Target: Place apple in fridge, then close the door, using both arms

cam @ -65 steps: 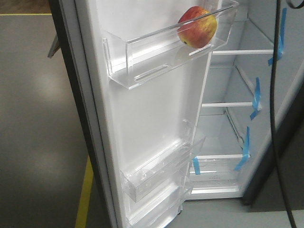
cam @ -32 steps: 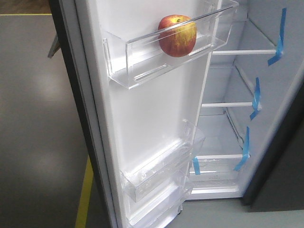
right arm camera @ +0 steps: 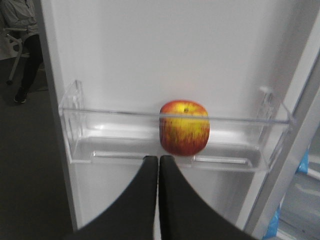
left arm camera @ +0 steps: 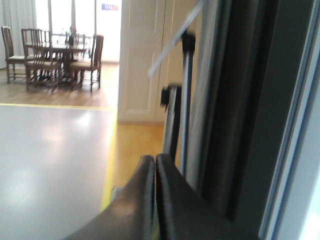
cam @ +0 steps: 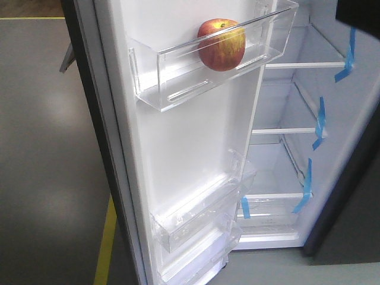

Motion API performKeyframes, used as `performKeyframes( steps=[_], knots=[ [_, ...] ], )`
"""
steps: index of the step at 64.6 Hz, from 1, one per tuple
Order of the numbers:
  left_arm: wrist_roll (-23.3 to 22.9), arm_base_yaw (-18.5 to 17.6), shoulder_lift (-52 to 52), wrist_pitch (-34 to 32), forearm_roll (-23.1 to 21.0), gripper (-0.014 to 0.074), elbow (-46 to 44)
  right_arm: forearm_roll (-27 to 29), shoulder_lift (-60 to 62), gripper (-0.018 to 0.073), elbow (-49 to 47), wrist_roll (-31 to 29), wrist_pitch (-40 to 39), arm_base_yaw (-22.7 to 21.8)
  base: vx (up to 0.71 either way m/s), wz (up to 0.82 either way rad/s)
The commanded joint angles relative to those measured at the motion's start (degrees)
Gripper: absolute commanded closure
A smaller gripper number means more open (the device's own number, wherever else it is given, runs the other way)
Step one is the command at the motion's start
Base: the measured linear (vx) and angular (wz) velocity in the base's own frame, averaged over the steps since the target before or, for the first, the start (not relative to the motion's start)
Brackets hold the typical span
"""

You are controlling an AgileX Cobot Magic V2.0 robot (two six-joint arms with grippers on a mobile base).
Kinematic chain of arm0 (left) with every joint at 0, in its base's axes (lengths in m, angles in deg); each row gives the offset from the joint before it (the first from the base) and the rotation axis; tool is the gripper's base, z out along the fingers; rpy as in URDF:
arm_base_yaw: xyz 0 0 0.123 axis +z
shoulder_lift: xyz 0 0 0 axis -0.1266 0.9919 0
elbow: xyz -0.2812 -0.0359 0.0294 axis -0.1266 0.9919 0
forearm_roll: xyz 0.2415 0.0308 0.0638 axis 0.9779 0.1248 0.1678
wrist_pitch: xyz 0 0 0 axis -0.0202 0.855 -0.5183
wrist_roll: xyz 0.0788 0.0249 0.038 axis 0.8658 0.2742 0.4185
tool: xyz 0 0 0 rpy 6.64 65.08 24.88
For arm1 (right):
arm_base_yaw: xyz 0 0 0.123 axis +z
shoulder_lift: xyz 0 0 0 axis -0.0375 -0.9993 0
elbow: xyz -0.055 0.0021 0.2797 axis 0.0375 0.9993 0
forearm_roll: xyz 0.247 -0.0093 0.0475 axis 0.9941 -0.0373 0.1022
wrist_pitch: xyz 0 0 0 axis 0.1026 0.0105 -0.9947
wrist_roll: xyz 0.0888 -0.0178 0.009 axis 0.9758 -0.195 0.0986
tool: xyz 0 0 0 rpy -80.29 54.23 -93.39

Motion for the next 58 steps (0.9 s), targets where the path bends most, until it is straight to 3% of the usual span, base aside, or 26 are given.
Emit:
performKeyframes(
  steps=[1,11,16,29,36,41,58],
  knots=[
    [-1.9,-0.2,-0.9,-7.8,-1.6,0.0602,1.6,1.7,7.1,0.0564,7.2,0.4,-5.6,0.0,0.00,0.00],
    [-2.1,-0.2,-0.9,-11.7,-1.9,0.0602,1.2,1.7,16.6,0.0564,17.8,1.6,-5.9,0.0,0.00,0.00],
    [-5.4,-0.2,-0.9,-15.4,-4.5,0.0602,1.2,1.7,20.1,0.0564,21.1,1.9,-6.0,0.0,0.00,0.00],
    [-22.1,-0.2,-0.9,-25.5,-13.1,0.0602,1.2,1.7,25.0,0.0564,22.9,3.1,-5.6,0.0,0.00,0.00],
    [-31.2,-0.2,-0.9,-30.5,-13.6,0.0602,0.3,1.6,26.1,0.0564,22.9,4.7,-5.5,0.0,0.00,0.00],
    [-36.5,-0.2,-0.9,-30.0,-13.1,0.0602,-2.5,1.6,26.6,0.0564,22.9,4.7,-4.9,0.0,0.00,0.00],
    [-37.8,-0.2,4.1,-23.3,-9.5,0.0602,-18.6,1.6,26.6,0.0564,22.9,4.7,-4.4,0.0,0.00,0.00]
  ],
)
